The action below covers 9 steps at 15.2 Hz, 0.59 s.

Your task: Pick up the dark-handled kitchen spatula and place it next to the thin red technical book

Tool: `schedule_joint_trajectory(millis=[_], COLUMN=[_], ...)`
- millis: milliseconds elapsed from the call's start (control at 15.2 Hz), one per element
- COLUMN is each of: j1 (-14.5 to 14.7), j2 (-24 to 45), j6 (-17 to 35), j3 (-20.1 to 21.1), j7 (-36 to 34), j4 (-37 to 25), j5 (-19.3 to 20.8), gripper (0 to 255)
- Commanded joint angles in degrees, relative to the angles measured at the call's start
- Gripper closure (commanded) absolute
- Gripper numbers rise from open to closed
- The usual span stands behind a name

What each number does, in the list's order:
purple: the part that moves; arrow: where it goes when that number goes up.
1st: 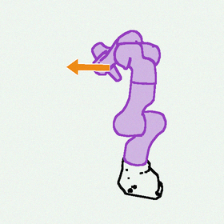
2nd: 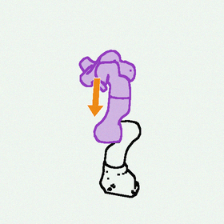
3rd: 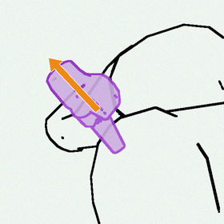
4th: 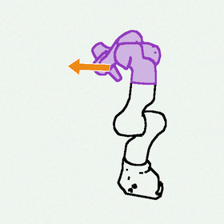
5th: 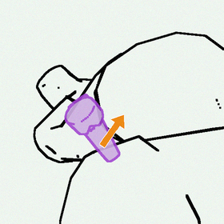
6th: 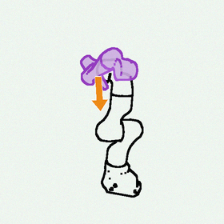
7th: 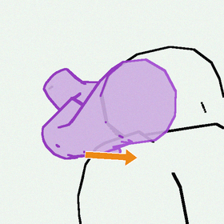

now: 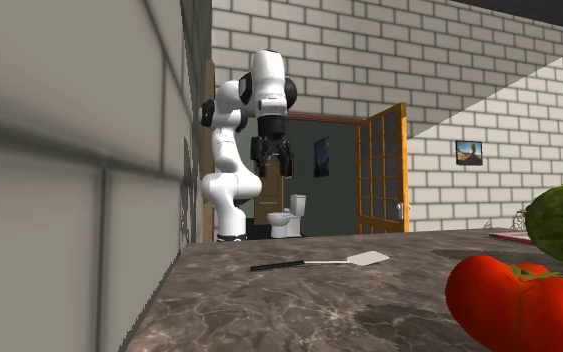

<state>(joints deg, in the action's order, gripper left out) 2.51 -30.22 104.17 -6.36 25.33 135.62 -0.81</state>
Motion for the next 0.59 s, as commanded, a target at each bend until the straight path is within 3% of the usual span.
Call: schedule_joint_trajectory(millis=[0, 528], j1=[1.0, 4.8], j2=[4.3, 22.1], j6=[3.0, 12.2], j3=[-1.5, -4.2], j7=[6.3, 27.7], j4=[-1.2, -9.3], j5=[1.2, 2.9], gripper=[0, 0])
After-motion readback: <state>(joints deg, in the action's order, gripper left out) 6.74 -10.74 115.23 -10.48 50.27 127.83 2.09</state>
